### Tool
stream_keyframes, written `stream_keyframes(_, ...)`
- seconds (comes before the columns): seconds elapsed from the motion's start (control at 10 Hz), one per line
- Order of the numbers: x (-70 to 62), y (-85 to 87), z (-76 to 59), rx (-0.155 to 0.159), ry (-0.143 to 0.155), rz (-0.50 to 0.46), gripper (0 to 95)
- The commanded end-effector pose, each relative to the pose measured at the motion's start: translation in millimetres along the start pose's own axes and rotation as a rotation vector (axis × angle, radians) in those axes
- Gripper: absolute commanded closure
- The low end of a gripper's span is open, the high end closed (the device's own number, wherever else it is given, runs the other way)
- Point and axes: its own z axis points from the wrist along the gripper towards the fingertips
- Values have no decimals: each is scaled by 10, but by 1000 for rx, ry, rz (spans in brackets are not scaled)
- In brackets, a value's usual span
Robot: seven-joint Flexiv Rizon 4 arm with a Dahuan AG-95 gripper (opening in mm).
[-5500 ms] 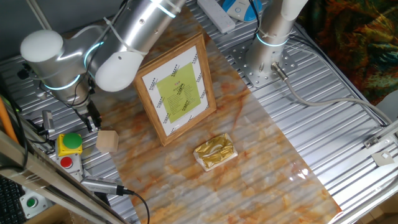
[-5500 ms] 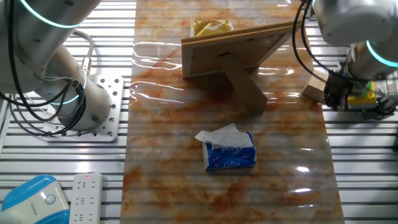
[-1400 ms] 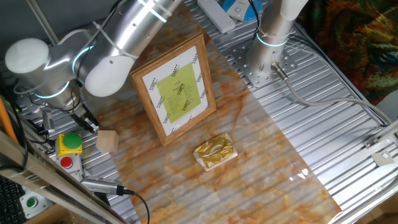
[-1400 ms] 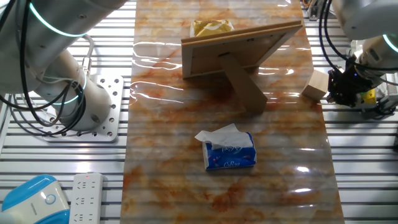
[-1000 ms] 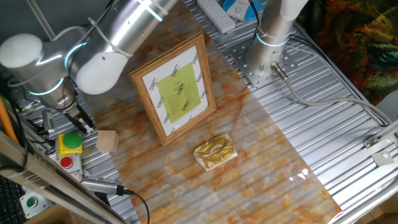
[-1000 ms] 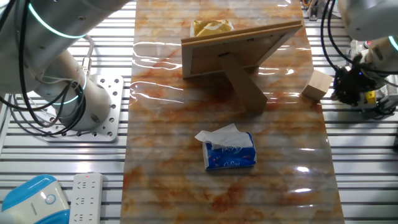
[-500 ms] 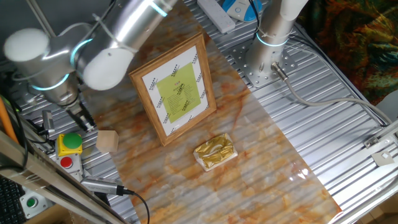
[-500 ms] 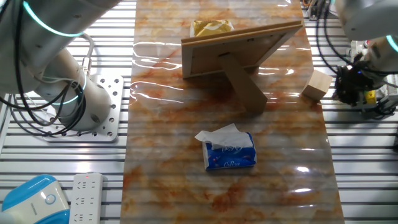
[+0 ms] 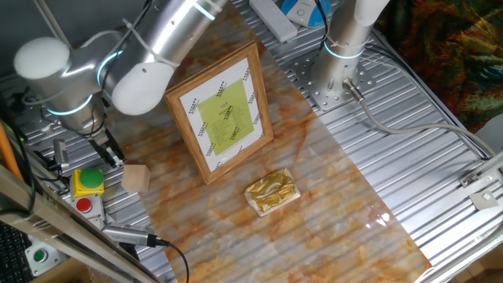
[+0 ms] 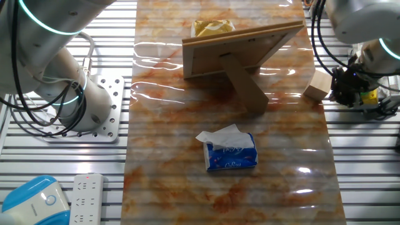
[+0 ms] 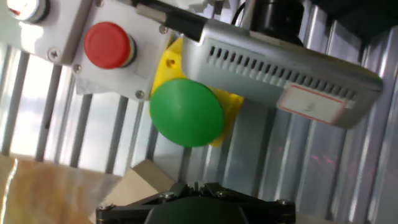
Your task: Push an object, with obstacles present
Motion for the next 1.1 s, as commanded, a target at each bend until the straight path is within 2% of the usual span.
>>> stream_keyframes(0.1,49,28,9,11,-4,-4,950)
stream_keyframes(0.5,111,94,53,9,-13,5,950)
stream_keyframes(1.1,151,387,107,19,-12,48,950)
